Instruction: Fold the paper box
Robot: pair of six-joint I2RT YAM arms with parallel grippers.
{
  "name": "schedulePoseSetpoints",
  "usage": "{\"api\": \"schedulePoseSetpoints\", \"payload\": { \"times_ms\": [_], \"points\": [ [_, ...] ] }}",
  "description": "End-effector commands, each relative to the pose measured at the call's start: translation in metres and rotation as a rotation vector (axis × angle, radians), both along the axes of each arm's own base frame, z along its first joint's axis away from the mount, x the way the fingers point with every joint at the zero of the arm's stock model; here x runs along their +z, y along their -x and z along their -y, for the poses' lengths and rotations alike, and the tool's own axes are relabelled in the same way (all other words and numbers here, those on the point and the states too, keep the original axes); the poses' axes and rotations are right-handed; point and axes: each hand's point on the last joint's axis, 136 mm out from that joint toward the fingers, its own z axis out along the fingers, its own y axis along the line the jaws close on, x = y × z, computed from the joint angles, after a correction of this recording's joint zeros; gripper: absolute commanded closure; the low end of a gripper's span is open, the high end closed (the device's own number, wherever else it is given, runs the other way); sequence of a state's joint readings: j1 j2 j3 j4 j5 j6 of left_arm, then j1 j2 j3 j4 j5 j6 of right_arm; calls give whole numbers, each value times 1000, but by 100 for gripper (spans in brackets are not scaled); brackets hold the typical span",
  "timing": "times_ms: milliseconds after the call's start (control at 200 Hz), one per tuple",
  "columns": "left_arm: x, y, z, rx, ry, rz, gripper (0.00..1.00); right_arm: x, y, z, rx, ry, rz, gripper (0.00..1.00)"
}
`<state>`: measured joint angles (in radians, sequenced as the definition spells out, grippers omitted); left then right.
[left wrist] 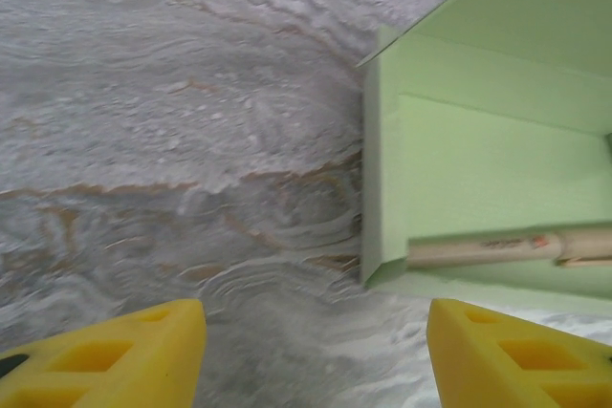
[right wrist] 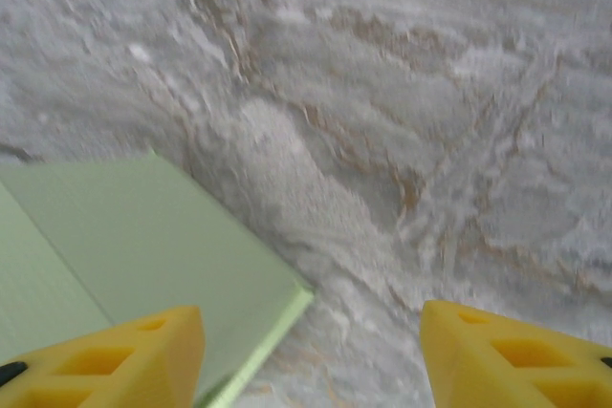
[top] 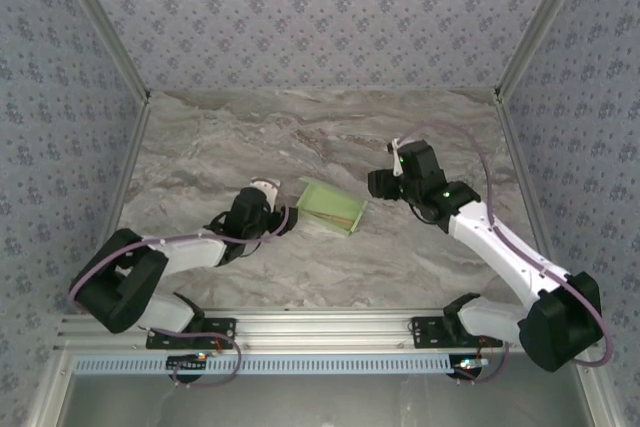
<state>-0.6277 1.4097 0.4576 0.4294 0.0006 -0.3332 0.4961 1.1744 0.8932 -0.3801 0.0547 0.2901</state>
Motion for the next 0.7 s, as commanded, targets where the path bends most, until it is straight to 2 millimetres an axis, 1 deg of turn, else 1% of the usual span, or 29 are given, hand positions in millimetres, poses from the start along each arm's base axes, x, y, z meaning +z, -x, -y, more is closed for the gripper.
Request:
{"api": "schedulePoseSetpoints", "payload": {
  "times_ms": [0, 105, 205, 300, 480, 595, 695],
  "points": [
    [23, -4, 27, -91, 151, -14, 36, -30, 15, 5, 17, 45, -79, 37],
    [21, -6, 37, -123, 174, -49, 36, -32, 16, 4, 17, 42, -82, 37],
    [16, -8, 42, -131, 188, -62, 35, -32, 15, 4, 19, 40, -80, 37],
    [17, -8, 48, -155, 218, -62, 35, -33, 16, 5, 23, 42, -88, 37],
    [19, 5, 63, -228, 270, -73, 35, -36, 18, 12, 14, 60, -103, 37],
    [19, 14, 66, -250, 281, -83, 36, -37, 20, 17, 9, 71, -100, 37],
    [21, 19, 63, -252, 287, -80, 36, -37, 22, 21, 9, 81, -90, 37]
  ]
}}
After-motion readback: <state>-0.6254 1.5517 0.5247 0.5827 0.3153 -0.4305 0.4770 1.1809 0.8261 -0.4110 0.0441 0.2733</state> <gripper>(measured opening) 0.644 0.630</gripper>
